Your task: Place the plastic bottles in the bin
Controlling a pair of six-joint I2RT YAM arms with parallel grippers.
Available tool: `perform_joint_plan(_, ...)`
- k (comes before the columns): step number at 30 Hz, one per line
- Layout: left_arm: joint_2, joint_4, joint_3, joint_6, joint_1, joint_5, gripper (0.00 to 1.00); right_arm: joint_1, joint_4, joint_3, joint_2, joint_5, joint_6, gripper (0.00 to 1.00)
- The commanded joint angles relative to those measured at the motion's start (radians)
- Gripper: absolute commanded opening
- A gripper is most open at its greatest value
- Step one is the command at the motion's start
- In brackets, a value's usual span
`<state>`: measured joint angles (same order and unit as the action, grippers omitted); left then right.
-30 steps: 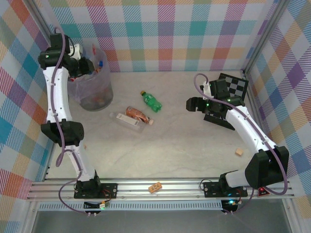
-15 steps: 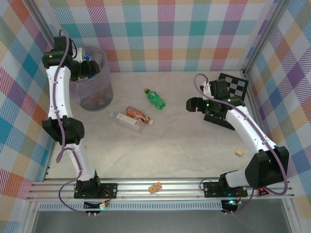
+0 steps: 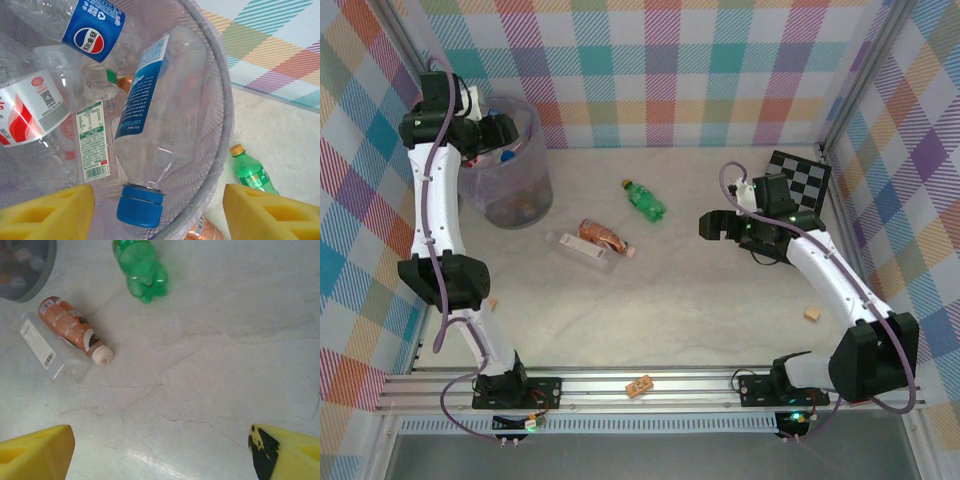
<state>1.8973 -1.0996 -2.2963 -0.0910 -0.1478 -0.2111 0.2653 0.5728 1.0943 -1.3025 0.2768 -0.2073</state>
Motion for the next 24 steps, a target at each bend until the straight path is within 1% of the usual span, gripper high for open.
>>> perform_joint_plan(1,-0.075,0.034,0.048,-0.042,-0.016,0.037,0.69,0.027,-0.049,-0.004,0.026,0.023,0.069,0.91)
perform_joint_plan(4,-0.197,0.099,0.190,-0.079,-0.016,0.065,0.71,0.064,-0.058,0.004,-0.001,-0.035,0.118,0.91)
perform_joint_plan(6,-0.290,0.148,0.298,-0.112,-0.015,0.041,0.72,0.078,-0.067,0.014,-0.031,-0.052,0.131,0.90)
perform_joint_plan(9,-0.447,0.222,0.510,-0.162,0.005,0.005,0.75,0.113,-0.079,0.048,-0.094,-0.119,0.164,0.90)
perform_joint_plan(10,-0.506,0.254,0.589,-0.176,0.025,0.004,0.77,0.125,-0.086,0.065,-0.121,-0.136,0.175,0.89)
perform_joint_plan(13,-0.654,0.337,0.785,-0.231,0.098,0.015,0.79,0.155,-0.105,0.136,-0.231,-0.136,0.197,0.89)
perform_joint_plan(17,-0.802,0.401,0.982,-0.305,0.215,0.051,0.84,0.197,-0.105,0.272,-0.411,-0.159,0.250,0.87)
perform_joint_plan(20,-0.897,0.487,1.135,-0.400,0.286,0.064,0.88,0.220,-0.111,0.375,-0.533,-0.211,0.280,0.85)
perform_joint_plan(24,-0.951,0.635,1.316,-0.537,0.393,0.029,0.95,0.238,-0.111,0.514,-0.688,-0.284,0.297,0.85)
